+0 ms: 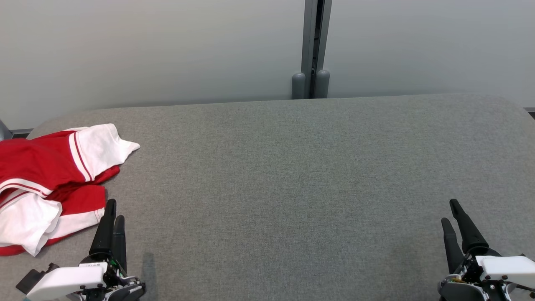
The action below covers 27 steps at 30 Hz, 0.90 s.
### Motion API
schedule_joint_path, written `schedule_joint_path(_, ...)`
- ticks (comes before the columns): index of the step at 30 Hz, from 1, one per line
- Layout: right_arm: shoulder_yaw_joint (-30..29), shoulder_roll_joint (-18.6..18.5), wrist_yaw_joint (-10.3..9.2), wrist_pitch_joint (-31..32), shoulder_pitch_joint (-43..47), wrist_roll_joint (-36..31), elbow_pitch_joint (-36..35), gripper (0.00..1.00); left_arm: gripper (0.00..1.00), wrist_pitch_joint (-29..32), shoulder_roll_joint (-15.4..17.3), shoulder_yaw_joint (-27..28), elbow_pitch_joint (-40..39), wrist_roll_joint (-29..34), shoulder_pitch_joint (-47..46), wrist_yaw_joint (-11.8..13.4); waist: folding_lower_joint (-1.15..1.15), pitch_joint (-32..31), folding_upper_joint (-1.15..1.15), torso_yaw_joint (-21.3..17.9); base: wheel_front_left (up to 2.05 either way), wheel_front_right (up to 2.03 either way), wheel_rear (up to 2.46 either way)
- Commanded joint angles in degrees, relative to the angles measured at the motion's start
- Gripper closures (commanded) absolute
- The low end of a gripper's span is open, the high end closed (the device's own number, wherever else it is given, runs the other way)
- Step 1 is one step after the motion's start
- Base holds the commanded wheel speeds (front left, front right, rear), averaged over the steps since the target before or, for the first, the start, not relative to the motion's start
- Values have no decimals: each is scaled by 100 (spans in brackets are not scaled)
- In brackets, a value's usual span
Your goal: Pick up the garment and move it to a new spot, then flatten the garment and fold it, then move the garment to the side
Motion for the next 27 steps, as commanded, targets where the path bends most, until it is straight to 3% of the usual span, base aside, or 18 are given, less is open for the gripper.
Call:
schedule_joint_path(1,69,-45,3,-80,-154,-36,-168,0,0,-56,57,-22,-164,9,-138,-1,0,1,0,1,0,0,0)
schedule_joint_path(17,355,-66,5,-497,-226,-487,-662,0,0,-500,193,-205,-581,420,-116,-3,0,10,0,4,0,0,0)
schedule_joint_path(27,535,-77,6,-723,-274,-1302,-828,0,0,-740,254,-296,-761,1507,-85,-4,0,15,0,19,0,0,0)
